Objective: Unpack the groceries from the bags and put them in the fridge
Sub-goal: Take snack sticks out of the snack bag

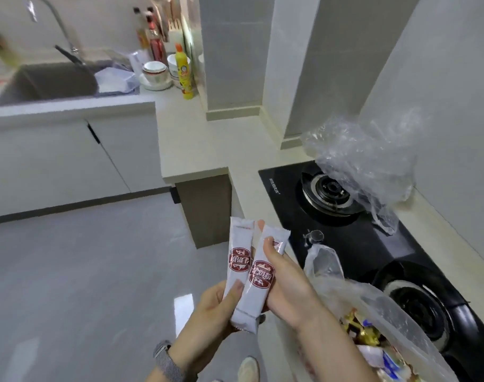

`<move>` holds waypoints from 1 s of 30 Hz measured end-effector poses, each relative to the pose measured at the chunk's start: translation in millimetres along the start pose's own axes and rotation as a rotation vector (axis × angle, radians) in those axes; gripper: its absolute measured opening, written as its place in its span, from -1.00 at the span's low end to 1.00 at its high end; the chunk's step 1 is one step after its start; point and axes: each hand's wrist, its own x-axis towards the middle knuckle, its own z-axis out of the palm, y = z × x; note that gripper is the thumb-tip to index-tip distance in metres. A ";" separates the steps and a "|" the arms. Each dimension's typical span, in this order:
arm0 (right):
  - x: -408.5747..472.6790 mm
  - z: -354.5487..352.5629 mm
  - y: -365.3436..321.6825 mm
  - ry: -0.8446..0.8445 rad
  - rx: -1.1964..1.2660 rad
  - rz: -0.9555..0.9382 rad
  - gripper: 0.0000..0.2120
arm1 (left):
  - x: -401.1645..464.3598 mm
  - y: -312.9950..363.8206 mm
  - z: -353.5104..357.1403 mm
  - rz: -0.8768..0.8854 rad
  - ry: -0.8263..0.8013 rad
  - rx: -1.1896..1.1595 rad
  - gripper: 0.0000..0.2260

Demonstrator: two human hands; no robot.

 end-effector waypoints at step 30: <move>-127.7 338.0 281.4 -1.021 -0.835 0.151 -0.77 | -401.1 -52.3 -226.6 0.447 0.823 -0.275 -0.57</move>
